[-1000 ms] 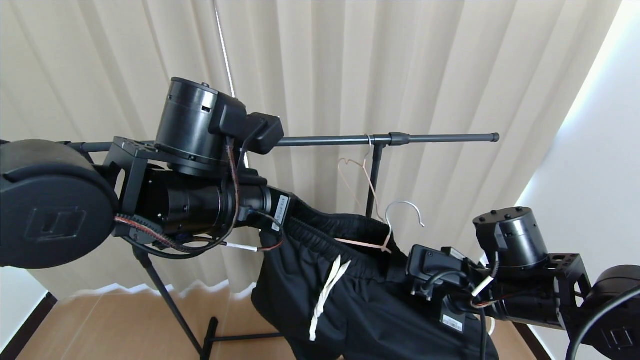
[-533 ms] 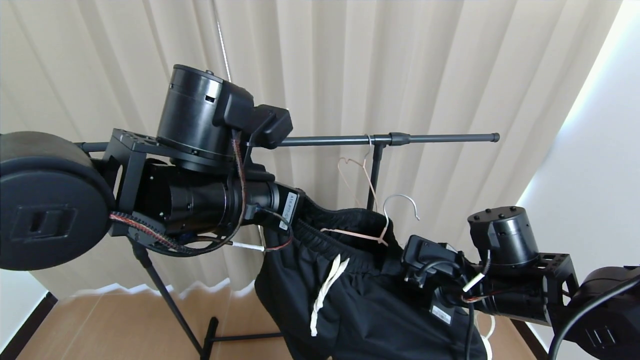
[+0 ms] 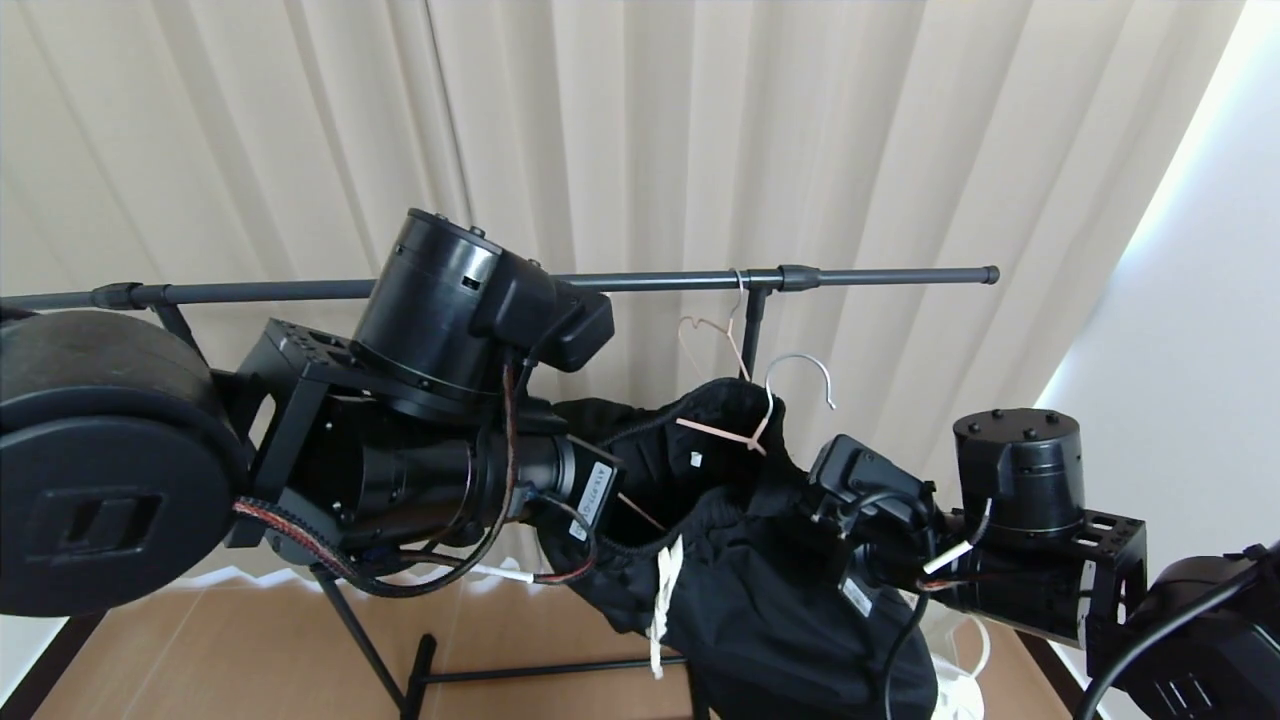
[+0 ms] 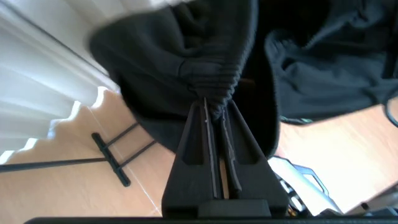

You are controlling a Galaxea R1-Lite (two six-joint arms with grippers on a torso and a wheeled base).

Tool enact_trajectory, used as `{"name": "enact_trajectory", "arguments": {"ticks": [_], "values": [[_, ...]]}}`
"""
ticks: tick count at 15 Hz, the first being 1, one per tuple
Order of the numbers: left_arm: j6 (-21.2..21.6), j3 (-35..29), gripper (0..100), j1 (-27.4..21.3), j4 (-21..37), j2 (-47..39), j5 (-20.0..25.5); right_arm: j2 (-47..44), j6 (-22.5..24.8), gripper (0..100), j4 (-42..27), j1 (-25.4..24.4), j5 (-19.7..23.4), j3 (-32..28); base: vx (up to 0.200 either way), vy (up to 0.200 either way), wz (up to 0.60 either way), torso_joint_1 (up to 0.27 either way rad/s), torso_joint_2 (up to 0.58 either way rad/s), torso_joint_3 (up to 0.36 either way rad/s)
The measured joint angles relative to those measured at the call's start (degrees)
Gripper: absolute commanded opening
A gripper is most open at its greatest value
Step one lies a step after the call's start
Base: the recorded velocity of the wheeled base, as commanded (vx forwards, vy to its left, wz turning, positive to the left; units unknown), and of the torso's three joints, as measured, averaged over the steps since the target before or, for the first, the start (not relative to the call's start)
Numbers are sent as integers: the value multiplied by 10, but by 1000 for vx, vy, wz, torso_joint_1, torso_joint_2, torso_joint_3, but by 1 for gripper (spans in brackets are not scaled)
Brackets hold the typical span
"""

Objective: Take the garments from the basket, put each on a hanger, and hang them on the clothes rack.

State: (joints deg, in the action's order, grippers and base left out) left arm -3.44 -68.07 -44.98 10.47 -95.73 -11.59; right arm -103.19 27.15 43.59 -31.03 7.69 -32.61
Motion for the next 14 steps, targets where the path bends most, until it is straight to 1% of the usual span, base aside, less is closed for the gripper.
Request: {"name": "enact_trajectory", "arguments": {"ticks": [4, 6, 9, 11, 14], "values": [[-28, 4, 0, -20, -1, -24, 1, -7, 0, 0, 52, 1, 26, 19, 0, 0, 0, 0, 0, 0], [-46, 4, 0, -25, -3, -37, 4, -11, 0, 0, 87, 1, 48, 31, 0, 0, 0, 0, 0, 0], [-78, 3, 0, -39, -4, -56, 6, -13, 0, 0, 102, 1, 55, 40, 0, 0, 0, 0, 0, 0], [-82, 0, 0, -45, -4, -65, 7, -13, 0, 0, 105, 2, 56, 42, 0, 0, 0, 0, 0, 0], [-90, 2, 0, -48, -4, -79, 5, -12, 0, 0, 154, 2, 75, 56, 0, 0, 0, 0, 0, 0]]}}
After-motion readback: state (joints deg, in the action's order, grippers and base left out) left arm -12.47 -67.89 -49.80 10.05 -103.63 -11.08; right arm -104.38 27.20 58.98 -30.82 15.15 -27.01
